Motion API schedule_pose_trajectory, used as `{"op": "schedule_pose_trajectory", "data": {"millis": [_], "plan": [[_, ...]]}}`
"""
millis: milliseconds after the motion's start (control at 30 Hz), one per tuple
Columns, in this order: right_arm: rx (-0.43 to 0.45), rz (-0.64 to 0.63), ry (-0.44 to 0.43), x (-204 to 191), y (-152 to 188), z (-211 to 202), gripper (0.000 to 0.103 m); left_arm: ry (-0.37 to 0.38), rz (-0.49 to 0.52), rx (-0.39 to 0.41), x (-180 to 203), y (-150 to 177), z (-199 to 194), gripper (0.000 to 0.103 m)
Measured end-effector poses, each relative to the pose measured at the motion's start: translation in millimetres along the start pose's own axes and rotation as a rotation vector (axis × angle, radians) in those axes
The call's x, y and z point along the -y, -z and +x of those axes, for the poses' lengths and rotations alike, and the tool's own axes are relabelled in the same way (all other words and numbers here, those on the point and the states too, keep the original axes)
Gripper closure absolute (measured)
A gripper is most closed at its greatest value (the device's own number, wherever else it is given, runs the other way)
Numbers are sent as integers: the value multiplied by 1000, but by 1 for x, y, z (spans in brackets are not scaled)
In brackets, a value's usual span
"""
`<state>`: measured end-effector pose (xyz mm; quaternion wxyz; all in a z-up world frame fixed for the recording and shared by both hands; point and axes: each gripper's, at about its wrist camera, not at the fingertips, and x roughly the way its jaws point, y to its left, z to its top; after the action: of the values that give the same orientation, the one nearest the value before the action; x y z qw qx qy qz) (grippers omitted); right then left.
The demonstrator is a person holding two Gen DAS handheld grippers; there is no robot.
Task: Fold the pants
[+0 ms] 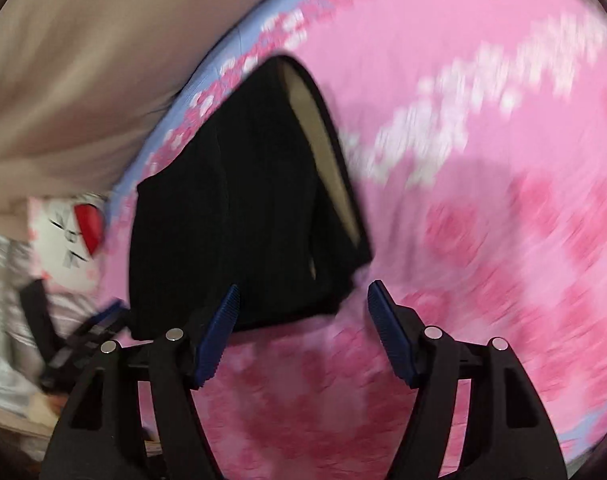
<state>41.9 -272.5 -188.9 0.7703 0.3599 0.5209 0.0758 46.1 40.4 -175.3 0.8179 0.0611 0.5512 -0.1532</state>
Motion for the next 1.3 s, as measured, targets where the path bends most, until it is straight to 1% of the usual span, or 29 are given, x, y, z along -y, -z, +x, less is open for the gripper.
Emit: {"op": "schedule_pose_trajectory", "data": {"millis": [100, 167, 200, 233, 267, 300, 333, 367, 433, 500, 600, 667, 733, 767, 833, 867, 900, 933, 967, 1000, 1033, 1067, 1100, 1133, 1167, 1200, 1233, 1267, 1300], "plan": [[-22, 43, -37, 6, 1, 15, 37, 58, -84, -25, -7, 4, 12, 5], [-7, 53, -56, 1, -3, 29, 33, 99, -120, -47, -10, 5, 20, 5], [-8, 58, -53, -1, -4, 34, 32, 133, -153, -66, -12, 6, 27, 5], [-5, 59, -45, -4, -5, 35, 33, 161, -178, -84, -13, 8, 32, 5], [-7, 60, -38, -6, -5, 39, 38, 184, -197, -109, -13, 9, 37, 9], [-15, 56, -20, -9, -6, 44, 49, 178, -199, -121, -11, 9, 40, 13], [-23, 58, -24, -12, -6, 45, 61, 171, -176, -119, -7, 8, 39, 20], [-28, 64, -19, -17, -5, 45, 64, 182, -141, -123, -1, 7, 37, 43], [-23, 53, 6, -27, -7, 45, 71, 189, -94, -128, 7, 5, 27, 56], [-14, 55, 15, -39, -6, 39, 74, 214, -78, -127, 7, 5, 17, 72], [-2, 23, 11, -58, -1, 17, 79, 303, -103, -109, -5, 10, -1, 81], [-4, -6, 13, -72, 6, 3, 81, 341, -99, -107, -9, 17, -12, 81], [-26, -27, 20, -79, 17, -6, 91, 363, -77, -127, -6, 31, -23, 81], [-45, -37, 26, -78, 27, -9, 93, 365, -63, -135, -3, 39, -27, 81], [-87, -40, 33, -69, 42, -5, 94, 348, -39, -158, 6, 61, -32, 81], [-134, -42, 30, -59, 52, 6, 94, 333, -39, -177, 11, 72, -29, 77], [-184, -61, 34, -49, 60, 18, 94, 294, -54, -203, 15, 83, -20, 72], [-228, -92, 63, -43, 67, 33, 89, 271, -80, -223, 16, 88, -13, 71], [-239, -95, 78, -37, 67, 35, 85, 260, -121, -226, 15, 90, -10, 70], [-239, -89, 65, -40, 64, 34, 85, 257, -174, -198, 11, 88, -16, 67], [-226, -96, 39, -47, 60, 29, 85, 243, -188, -161, 12, 84, -26, 66], [-186, -150, 28, -58, 51, 17, 83, 217, -179, -127, 15, 80, -36, 55], [-140, -204, 53, -69, 44, 10, 60, 141, -148, -86, 22, 75, -44, 30], [-80, -264, 103, -80, 36, 4, 25, 51, -117, -44, 28, 70, -49, 24], [-13, -333, 143, -94, 26, -1, 14, -38, -92, 8, 33, 66, -55, 24], [2, -374, 151, -101, 19, 1, 14, -82, -70, 46, 37, 59, -59, 24], [-10, -399, 150, -105, 11, 6, 19, -70, -69, 55, 37, 53, -62, 24], [-35, -407, 132, -107, 3, 16, 28, -50, -82, 61, 36, 47, -64, 23], [-68, -397, 125, -106, -4, 30, 44, -58, -99, 64, 33, 40, -65, 19]]}}
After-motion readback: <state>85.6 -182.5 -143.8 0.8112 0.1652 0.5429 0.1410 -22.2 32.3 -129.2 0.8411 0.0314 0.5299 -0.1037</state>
